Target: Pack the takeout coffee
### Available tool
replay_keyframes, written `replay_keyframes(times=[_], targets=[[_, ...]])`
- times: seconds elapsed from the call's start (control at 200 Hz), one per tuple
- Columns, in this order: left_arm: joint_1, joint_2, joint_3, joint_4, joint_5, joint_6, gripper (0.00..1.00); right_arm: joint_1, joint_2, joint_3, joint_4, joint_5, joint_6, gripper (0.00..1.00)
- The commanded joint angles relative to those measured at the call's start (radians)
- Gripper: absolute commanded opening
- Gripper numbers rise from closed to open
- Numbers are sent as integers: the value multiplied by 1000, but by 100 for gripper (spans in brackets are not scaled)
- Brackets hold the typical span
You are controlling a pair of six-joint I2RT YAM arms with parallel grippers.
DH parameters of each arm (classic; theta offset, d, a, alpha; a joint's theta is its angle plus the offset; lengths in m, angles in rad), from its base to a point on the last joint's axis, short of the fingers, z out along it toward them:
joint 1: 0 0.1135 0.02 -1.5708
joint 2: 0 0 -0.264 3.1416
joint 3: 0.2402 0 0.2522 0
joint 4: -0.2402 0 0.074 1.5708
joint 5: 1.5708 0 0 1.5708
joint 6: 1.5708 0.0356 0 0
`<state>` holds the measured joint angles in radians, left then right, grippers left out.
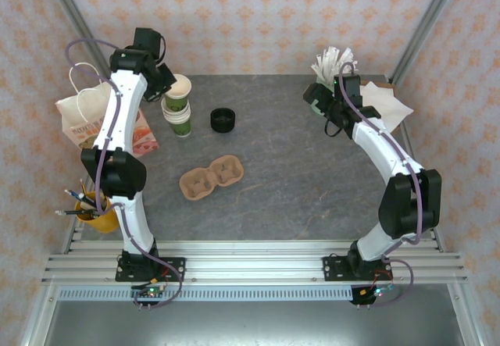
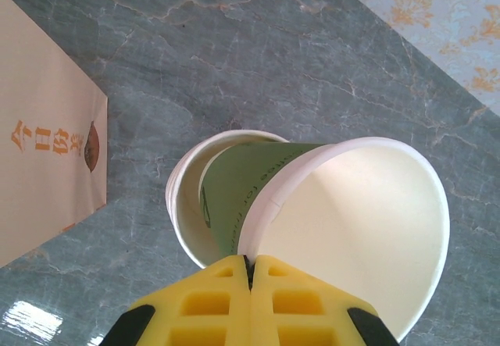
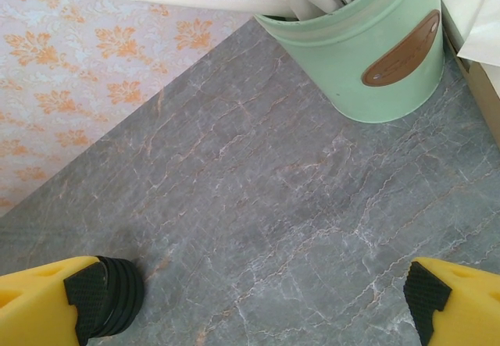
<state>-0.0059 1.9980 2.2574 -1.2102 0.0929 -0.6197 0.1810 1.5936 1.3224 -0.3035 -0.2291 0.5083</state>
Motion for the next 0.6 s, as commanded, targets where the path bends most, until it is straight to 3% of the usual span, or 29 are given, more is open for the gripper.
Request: replay_keyframes(times=[0.0,0.215,0.35,0.465,0.596], targets=[[6,-37,40,5,-27,-22,0,8,-2,38,-19,-1,-15,99],[-2,-150,19,58,-107,-38,0,7,-20,30,-13,-9,-16,99],[-9,-219,-5,77,-100,-31,0,7,-21,35,-7,-22,-16,99],[-30,-244,3,60,-11,-17,0,8,-16,44,-6,-36,-25,99],[-145,-229,-21,46,119,-20,0,8,-6,55,-22,-37,-29,99]])
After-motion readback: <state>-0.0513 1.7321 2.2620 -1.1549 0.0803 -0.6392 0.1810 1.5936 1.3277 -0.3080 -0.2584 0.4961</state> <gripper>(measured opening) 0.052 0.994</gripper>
